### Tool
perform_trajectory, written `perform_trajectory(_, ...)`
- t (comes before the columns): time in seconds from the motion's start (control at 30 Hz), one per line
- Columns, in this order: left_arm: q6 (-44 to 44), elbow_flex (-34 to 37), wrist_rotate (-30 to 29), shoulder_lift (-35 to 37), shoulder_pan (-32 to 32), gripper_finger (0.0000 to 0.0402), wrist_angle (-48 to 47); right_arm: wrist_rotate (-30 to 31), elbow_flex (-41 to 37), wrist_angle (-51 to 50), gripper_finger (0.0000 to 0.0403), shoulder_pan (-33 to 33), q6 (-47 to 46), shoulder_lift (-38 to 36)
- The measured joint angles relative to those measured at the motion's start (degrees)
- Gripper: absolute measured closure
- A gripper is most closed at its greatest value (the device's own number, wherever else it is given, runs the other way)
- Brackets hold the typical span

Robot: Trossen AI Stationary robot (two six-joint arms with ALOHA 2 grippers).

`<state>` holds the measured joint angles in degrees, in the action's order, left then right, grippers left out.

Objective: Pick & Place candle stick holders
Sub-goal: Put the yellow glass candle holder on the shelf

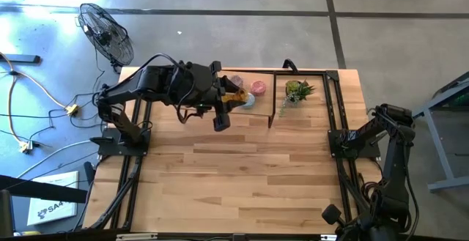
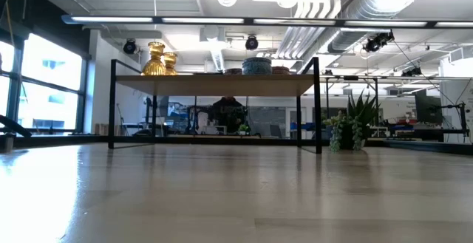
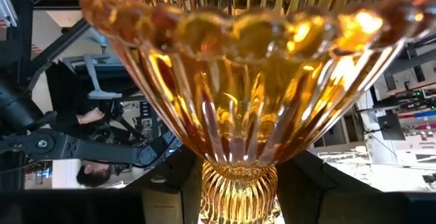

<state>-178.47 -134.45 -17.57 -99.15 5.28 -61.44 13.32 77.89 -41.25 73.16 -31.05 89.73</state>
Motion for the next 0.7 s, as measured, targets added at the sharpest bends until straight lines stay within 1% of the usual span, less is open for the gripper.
perform_trajectory(0.4,0.61,0.0,0.29,0.0,-0.02,0.0268,-1.15,0.0,0.0,0.0,0.0398,0.0,0.0,0.0)
perform_trajectory(0.57,-0.99,0.11,-1.54,0.39,0.0,0.0268,-3.53,-0.01,0.0,0.0,0.0398,0.01,0.0,0.0)
perform_trajectory(0.7,-1.3,0.09,-1.83,0.59,-0.02,0.0268,-2.74,-0.02,0.0,0.0,0.0398,0.01,0.0,0.0)
